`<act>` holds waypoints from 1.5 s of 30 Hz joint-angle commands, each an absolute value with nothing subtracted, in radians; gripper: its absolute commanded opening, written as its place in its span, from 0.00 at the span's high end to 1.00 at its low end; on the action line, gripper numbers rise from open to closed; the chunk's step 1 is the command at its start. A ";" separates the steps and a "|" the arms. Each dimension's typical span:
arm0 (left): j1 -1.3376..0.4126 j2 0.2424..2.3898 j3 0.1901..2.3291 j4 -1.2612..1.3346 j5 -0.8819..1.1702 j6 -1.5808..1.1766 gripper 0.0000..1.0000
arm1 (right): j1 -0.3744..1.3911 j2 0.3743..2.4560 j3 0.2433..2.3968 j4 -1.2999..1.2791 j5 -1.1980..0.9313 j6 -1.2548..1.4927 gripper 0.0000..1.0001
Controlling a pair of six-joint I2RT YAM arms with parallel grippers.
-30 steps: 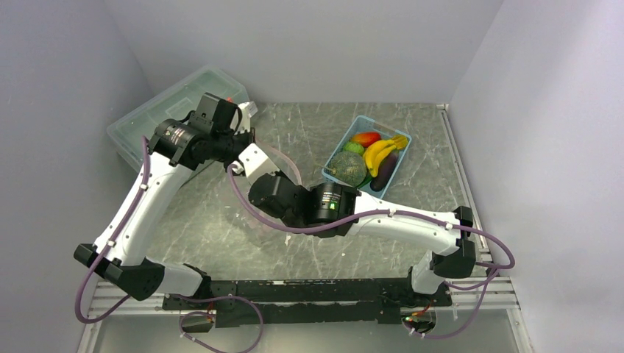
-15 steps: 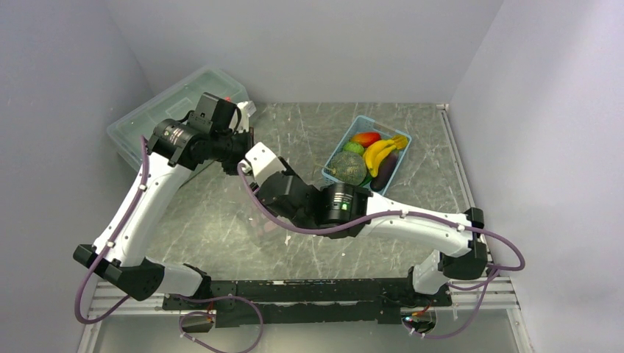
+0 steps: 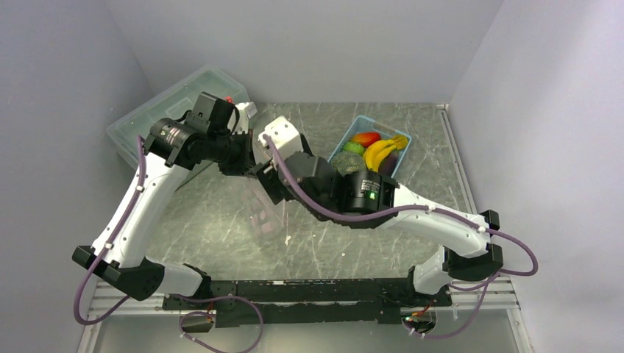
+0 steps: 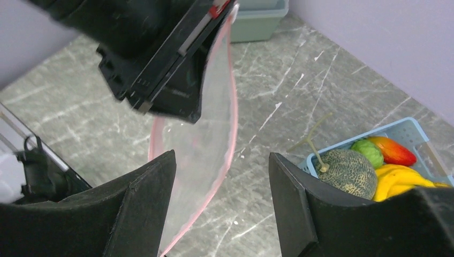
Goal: Place the food in the zip-top bag and seal the zipper
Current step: Open the zipper of the food storage bag.
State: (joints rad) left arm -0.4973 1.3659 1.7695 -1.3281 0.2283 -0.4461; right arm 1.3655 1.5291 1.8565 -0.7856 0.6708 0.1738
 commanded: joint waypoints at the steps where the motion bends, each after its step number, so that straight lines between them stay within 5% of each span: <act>1: -0.497 1.365 1.839 -1.361 0.238 -0.396 1.00 | 1.314 1.573 1.974 -0.855 0.648 0.241 0.32; 15: -0.497 1.376 1.873 -1.371 0.254 -0.391 1.00 | 1.210 1.674 2.076 -0.936 0.417 0.380 0.30; 29: -0.497 1.374 1.886 -1.369 0.261 -0.398 1.00 | 1.179 1.713 2.030 -0.968 0.440 0.432 0.37; 38: -0.497 1.364 1.868 -1.371 0.256 -0.399 1.00 | 1.164 1.759 2.026 -0.975 0.455 0.439 0.57; 41: -0.497 1.363 1.855 -1.374 0.236 -0.396 1.00 | 1.163 1.752 2.017 -0.969 0.464 0.445 0.74; 43: -0.497 1.360 1.844 -1.370 0.239 -0.396 1.00 | 1.163 1.744 2.007 -0.963 0.473 0.450 0.94; 45: -0.497 1.360 1.840 -1.366 0.239 -0.398 1.00 | 1.160 1.736 2.000 -0.954 0.473 0.452 1.00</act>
